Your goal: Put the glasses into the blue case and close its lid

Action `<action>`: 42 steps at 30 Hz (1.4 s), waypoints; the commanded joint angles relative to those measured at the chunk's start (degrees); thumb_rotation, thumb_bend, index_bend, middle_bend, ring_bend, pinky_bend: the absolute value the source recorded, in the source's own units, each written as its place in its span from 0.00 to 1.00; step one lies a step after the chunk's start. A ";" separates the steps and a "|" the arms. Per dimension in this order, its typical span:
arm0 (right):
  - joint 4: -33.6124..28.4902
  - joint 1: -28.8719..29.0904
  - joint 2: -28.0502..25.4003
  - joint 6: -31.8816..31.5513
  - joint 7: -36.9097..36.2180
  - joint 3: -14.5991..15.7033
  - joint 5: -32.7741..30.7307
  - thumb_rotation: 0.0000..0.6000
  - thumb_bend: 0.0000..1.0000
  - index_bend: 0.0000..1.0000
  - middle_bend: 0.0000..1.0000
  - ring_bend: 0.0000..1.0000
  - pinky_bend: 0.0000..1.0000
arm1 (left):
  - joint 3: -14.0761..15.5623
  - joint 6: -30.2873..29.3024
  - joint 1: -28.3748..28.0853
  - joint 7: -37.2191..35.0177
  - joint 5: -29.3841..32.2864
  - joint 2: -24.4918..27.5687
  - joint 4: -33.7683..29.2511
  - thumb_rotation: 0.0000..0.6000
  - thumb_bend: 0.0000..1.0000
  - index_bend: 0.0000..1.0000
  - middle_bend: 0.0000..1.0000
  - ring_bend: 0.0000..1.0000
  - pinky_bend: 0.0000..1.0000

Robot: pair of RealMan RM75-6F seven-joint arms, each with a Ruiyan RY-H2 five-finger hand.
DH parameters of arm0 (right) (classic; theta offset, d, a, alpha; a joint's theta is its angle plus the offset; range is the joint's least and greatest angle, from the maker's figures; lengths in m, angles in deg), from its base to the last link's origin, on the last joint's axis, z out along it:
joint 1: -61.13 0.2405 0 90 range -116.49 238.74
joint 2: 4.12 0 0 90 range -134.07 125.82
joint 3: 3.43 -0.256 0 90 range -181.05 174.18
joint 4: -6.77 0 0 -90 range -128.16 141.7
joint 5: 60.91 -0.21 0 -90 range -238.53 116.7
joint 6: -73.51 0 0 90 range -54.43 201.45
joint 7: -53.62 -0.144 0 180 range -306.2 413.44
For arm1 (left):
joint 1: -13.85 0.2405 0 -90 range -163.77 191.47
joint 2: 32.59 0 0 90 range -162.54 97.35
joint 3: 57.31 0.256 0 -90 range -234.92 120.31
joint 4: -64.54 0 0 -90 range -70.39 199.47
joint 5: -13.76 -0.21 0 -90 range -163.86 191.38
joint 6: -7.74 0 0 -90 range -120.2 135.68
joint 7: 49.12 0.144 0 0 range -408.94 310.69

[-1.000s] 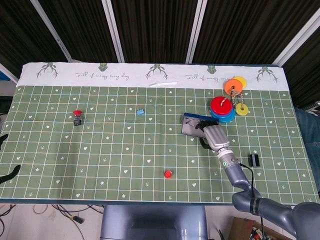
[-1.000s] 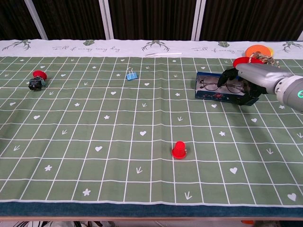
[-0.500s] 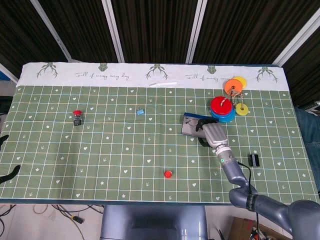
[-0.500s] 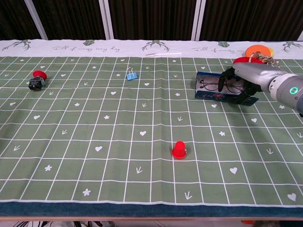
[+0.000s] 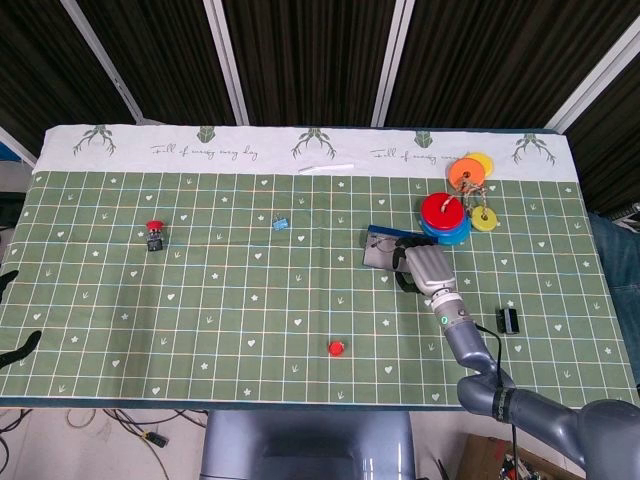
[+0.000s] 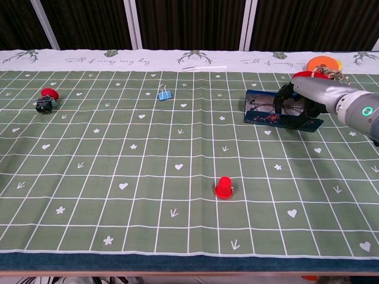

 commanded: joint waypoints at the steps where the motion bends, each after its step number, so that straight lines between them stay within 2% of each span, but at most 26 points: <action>1: 0.26 0.05 0.24 0.07 -0.13 -0.04 -0.20 1.00 0.54 0.55 0.27 0.20 0.21 | 0.00 0.02 0.00 0.02 0.03 0.04 -0.04 1.00 0.23 0.12 0.00 0.00 0.00; 15: -2.55 -0.41 -0.99 -0.78 -1.62 -0.10 0.30 1.00 0.53 0.65 0.27 0.20 0.21 | -0.05 0.10 0.01 -0.14 0.17 0.10 -0.07 1.00 0.23 0.13 0.00 0.00 0.00; 25: -14.51 -3.37 -7.82 -3.85 -0.34 2.12 2.56 1.00 0.53 0.68 0.27 0.20 0.21 | 0.00 -0.01 0.02 -0.11 -0.03 0.12 -0.18 1.00 0.23 0.13 0.00 0.00 0.00; 33: -20.52 -2.54 -10.58 -1.33 1.82 1.85 -0.04 1.00 0.53 0.68 0.26 0.20 0.21 | 0.01 -0.05 0.06 -0.03 0.00 0.13 -0.28 1.00 0.23 0.14 0.00 0.00 0.00; 42: -20.21 1.14 -10.10 2.45 5.95 0.22 -5.05 1.00 0.53 0.69 0.26 0.20 0.21 | -0.09 0.14 0.00 -0.26 0.21 0.28 -0.19 1.00 0.23 0.14 0.00 0.00 0.00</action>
